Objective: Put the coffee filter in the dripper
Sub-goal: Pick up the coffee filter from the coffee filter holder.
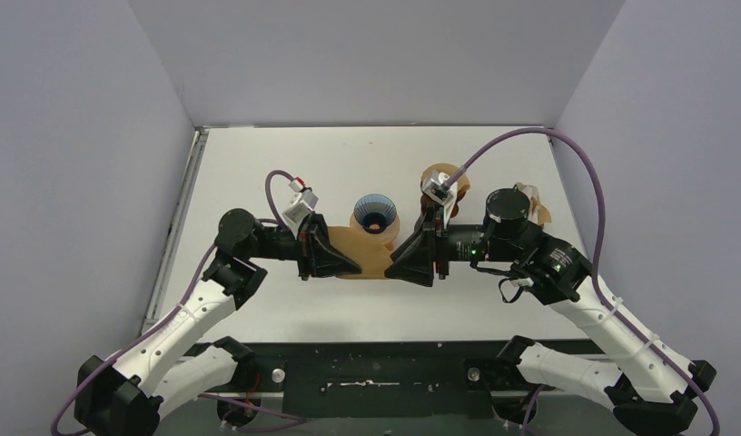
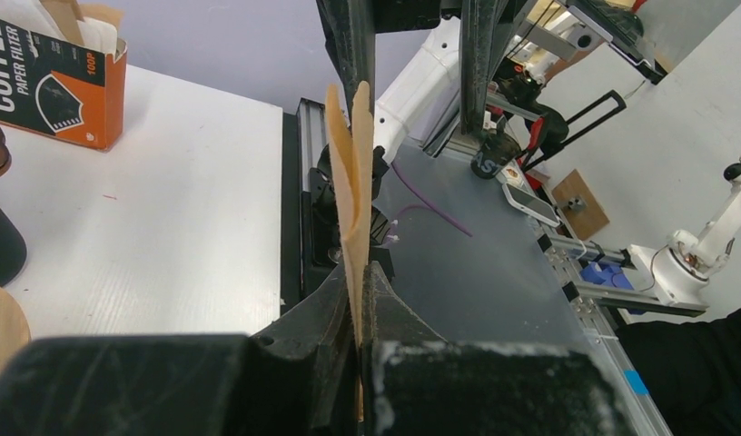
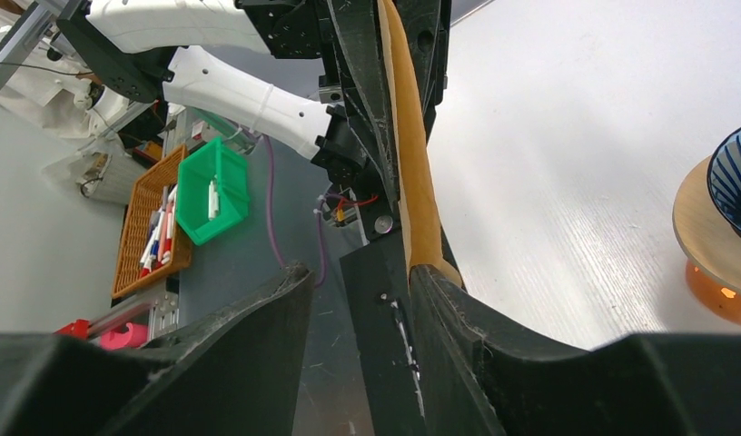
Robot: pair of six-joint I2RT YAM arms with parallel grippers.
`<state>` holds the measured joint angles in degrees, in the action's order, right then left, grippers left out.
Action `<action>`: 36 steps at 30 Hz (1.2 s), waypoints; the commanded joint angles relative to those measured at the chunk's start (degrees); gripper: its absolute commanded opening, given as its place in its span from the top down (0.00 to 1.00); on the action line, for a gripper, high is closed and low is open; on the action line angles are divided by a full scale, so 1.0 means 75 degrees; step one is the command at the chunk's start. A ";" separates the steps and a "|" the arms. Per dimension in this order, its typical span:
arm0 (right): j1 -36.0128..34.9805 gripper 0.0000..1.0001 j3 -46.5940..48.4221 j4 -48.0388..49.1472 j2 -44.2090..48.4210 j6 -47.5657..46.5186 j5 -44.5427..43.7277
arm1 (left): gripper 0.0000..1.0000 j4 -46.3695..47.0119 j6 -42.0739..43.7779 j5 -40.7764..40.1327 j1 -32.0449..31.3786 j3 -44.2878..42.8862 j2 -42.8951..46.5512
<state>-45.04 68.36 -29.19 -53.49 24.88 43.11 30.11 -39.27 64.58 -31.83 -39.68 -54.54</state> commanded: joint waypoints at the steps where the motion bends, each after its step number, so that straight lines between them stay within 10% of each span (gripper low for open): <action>1: 0.0018 0.57 0.0014 0.0299 0.0066 0.0069 0.0193 | 1.00 -0.0255 0.0283 0.0077 -0.0035 -0.0322 0.0031; 36: -0.0617 0.61 -0.0038 0.0727 -0.0684 -0.0110 -0.0405 | 1.00 -0.0487 0.0412 0.0048 -0.0033 -0.0330 0.0053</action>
<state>-48.47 66.87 -26.48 -57.91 25.10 42.44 26.20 -36.80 64.53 -31.83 -39.68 -54.57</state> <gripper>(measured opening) 0.399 0.007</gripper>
